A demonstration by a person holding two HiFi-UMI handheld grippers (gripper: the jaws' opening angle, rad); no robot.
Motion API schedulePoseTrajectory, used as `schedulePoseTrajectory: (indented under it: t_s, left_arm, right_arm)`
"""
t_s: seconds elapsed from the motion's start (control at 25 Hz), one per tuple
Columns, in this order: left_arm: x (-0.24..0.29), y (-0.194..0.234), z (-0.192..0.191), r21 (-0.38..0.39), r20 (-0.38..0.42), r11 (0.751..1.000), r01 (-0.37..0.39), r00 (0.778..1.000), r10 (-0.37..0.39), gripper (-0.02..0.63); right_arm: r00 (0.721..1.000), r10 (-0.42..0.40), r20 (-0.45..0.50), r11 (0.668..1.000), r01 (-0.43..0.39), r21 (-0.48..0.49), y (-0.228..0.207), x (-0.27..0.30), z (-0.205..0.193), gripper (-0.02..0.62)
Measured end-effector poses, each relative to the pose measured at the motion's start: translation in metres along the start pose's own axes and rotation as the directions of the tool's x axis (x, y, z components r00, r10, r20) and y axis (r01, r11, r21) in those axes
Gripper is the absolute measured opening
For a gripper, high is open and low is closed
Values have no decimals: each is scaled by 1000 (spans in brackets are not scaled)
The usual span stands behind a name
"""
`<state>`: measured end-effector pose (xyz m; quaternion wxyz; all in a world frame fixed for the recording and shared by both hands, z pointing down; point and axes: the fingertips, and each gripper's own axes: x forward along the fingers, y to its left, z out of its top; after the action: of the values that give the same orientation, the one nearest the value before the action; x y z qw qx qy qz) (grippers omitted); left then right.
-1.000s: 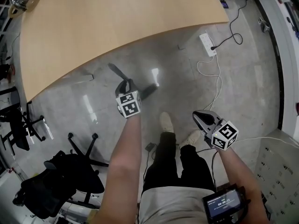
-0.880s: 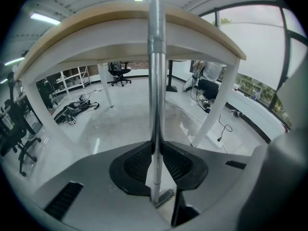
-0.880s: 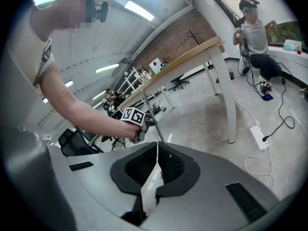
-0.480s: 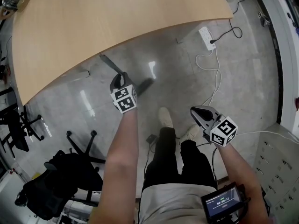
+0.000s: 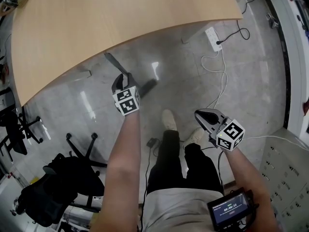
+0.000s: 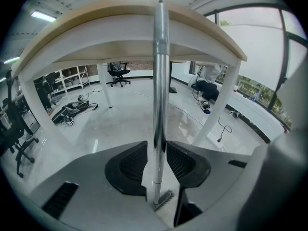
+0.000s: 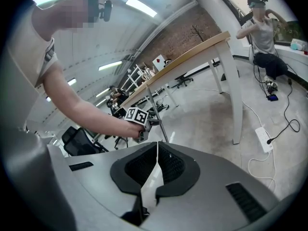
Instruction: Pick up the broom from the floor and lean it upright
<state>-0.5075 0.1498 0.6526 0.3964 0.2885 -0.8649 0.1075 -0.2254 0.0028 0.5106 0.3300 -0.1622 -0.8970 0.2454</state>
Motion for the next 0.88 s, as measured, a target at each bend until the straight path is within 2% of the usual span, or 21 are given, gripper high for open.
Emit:
schedulePoseTrajectory:
  t_s: [0.4,0.64,0.88]
  left_arm:
    - [-15,-1,-6,17,20,1000,19,1000,-20,138]
    - [-51,11,-33,15,18,1000,-9,1000,9,136]
    - [-122,12,-72,-27,36,999,-46,998,47,31]
  right_arm:
    - [1000,-7,0,999,7,-32,-6,2,7,21]
    - [999,29,-13,998,-30,-62,4,10,6,21]
    - [996,83,-36,991,-87,-106,25,-4,-5,21]
